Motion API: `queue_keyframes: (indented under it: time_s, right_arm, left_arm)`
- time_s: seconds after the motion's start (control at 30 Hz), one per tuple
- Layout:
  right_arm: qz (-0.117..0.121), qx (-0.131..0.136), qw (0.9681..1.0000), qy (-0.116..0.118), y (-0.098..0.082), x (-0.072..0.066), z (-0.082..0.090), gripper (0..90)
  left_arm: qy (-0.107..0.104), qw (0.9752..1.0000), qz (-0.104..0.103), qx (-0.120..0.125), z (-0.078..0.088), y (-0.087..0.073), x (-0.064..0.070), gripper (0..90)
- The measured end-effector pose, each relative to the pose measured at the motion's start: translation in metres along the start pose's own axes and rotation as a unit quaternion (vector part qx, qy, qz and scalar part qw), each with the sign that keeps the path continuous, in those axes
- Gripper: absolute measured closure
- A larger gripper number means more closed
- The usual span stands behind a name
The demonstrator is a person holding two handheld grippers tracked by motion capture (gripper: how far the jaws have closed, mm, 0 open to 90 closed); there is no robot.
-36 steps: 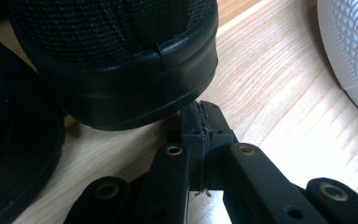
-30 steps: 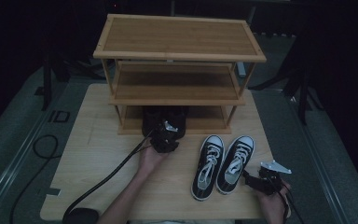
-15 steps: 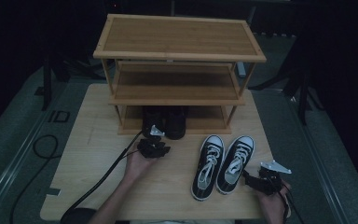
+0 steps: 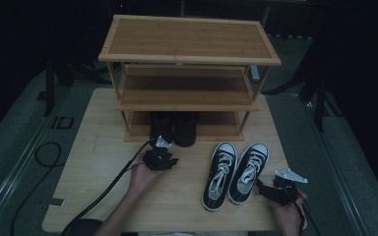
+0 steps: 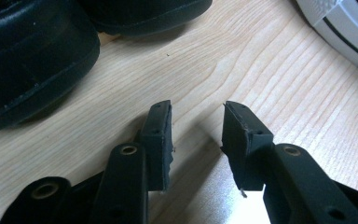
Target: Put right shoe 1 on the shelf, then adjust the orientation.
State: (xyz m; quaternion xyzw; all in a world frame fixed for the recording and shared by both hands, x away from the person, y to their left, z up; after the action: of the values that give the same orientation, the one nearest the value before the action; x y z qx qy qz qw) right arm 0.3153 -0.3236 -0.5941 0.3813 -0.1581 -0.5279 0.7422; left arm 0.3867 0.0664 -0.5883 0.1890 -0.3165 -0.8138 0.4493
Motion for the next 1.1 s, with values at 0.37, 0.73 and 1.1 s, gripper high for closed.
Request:
queue_keyframes:
  time_s: [0.37, 0.73, 1.1]
  right_arm:
    - [0.001, -0.001, 1.0000, 0.001, 0.0000, 0.0001, 0.0000, 21.2]
    - [0.003, -0.001, 1.0000, 0.002, 0.0000, 0.0003, 0.0001, 21.2]
    - [-0.003, -0.014, 0.9999, 0.002, 0.0007, 0.0000, 0.0046, 30.8]
  left_arm:
    - [-0.010, 0.9997, 0.006, 0.021, 0.0004, -0.0043, -0.0017, 60.7]
    - [-0.006, 0.9994, 0.003, 0.033, -0.0009, -0.0050, -0.0007, 60.6]
    - [-0.007, 0.9992, 0.005, 0.040, -0.0015, -0.0055, -0.0007, 60.5]
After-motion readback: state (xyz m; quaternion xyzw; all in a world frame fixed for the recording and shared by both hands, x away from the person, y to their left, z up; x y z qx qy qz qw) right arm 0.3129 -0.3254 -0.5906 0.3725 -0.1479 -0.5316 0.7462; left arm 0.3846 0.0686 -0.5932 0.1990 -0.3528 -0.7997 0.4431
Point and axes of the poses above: each handheld gripper's, and its own axes: z roughly backward along the jaws, y roughly out of its top, x roughly to its right, the point moved 5 cm from there along -z, roughly forward along the jaws, and after that the axes turned 14 degrees about y, right-handed, at the moved point
